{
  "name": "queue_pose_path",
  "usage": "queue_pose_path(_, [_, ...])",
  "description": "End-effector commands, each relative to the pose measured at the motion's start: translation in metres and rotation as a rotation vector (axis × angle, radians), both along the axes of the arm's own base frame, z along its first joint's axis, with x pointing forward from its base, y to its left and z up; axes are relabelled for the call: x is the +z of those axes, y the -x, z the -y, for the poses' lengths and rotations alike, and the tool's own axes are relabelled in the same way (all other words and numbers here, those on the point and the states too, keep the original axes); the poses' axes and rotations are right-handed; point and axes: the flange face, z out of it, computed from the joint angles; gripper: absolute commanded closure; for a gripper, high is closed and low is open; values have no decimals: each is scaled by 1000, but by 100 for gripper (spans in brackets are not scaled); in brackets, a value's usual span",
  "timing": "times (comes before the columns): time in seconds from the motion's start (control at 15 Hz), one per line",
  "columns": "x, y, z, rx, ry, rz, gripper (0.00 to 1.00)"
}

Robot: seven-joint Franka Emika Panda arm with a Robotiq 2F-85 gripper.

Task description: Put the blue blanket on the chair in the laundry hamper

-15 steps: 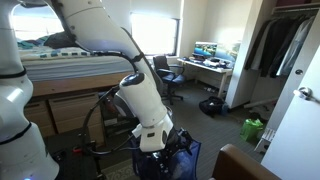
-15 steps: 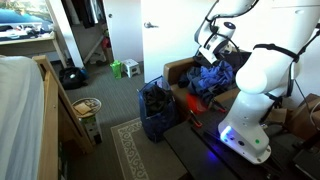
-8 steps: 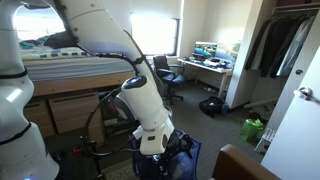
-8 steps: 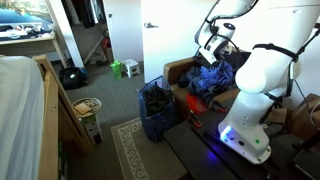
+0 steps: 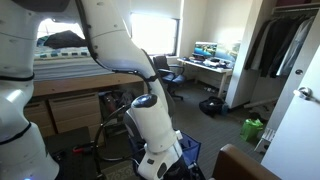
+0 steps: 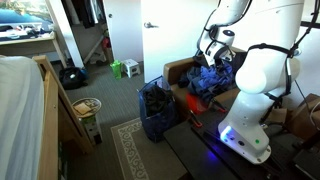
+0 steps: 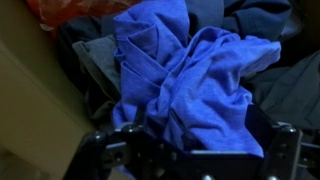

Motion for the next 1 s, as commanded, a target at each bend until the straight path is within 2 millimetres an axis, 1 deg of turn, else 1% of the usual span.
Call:
queue_pose_path(0.0, [-10,-3,19,-183,48,35,0])
queue_pose_path(0.13, [-19,-2,27,-246,57,34,0])
queue_pose_path(0.53, [-72,5,47,-377,68,-52,0])
queue_pose_path(0.67, [-82,4,51,-416,67,-68,0])
queue_pose_path(0.73, [-85,3,53,-432,69,-72,8])
queue_pose_path(0.8, [-86,1,55,-447,74,-74,28])
queue_pose_path(0.93, [-86,-4,57,-475,84,-67,42])
